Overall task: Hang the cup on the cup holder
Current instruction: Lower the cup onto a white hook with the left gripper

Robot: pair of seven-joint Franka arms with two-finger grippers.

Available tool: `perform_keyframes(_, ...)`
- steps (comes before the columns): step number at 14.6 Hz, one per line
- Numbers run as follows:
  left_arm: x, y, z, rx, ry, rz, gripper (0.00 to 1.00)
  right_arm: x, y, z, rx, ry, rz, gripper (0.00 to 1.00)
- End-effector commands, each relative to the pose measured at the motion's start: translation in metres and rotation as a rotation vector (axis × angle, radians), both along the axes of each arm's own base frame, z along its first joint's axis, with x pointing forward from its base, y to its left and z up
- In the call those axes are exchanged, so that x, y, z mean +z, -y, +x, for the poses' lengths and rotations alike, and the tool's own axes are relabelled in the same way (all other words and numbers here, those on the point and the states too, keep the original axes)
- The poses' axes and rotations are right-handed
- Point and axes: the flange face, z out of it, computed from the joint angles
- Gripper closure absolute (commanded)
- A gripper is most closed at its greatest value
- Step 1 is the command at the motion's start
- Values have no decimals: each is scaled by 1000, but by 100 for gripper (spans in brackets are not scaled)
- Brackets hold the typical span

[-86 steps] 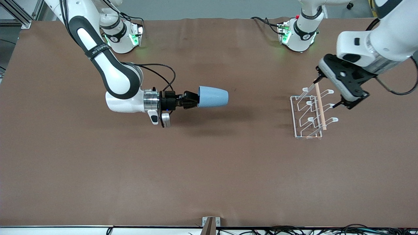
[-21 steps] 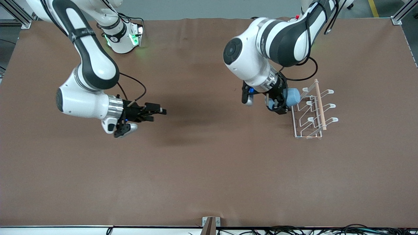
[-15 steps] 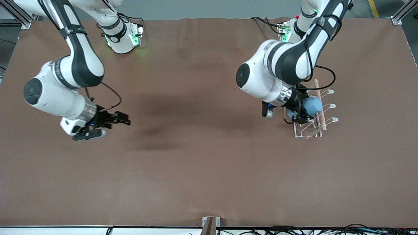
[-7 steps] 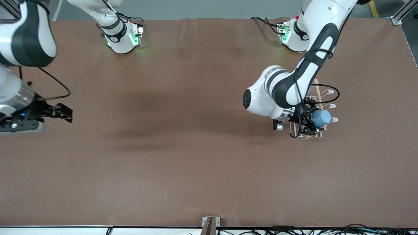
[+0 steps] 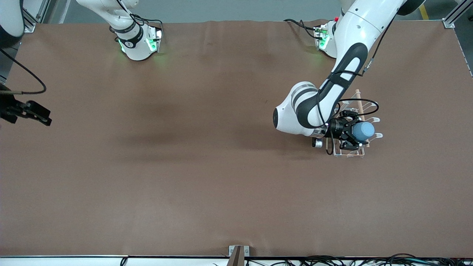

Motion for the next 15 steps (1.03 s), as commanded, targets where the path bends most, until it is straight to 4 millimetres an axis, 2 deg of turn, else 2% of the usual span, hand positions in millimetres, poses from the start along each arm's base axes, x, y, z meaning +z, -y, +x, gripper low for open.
perform_keyframes(1, -10, 0, -3, -3, 33, 35, 94, 13, 0, -25, -88, -14, 46, 0)
perform_keyframes(3, -23, 2, -2, -15, 52, 46, 89, 18, -2, -25, -112, -13, 40, 0)
perform_keyframes(5, -40, 2, -2, -18, 65, 52, 87, 29, 7, -23, -126, 15, 32, 0)
perform_keyframes(7, -44, 2, 1, -22, 66, 51, 86, 36, 12, -22, -127, 35, 30, 0)
perform_keyframes(9, -44, 5, 7, -10, 69, 33, 79, 28, 5, -23, -99, 2, 34, 0)
perform_keyframes(11, -47, 5, 7, -8, 66, 30, 68, 22, -1, -28, -90, -58, 45, 0)
perform_keyframes(15, -33, 6, 13, 48, 83, -19, 32, 25, 1, -25, -90, -25, 43, 0)
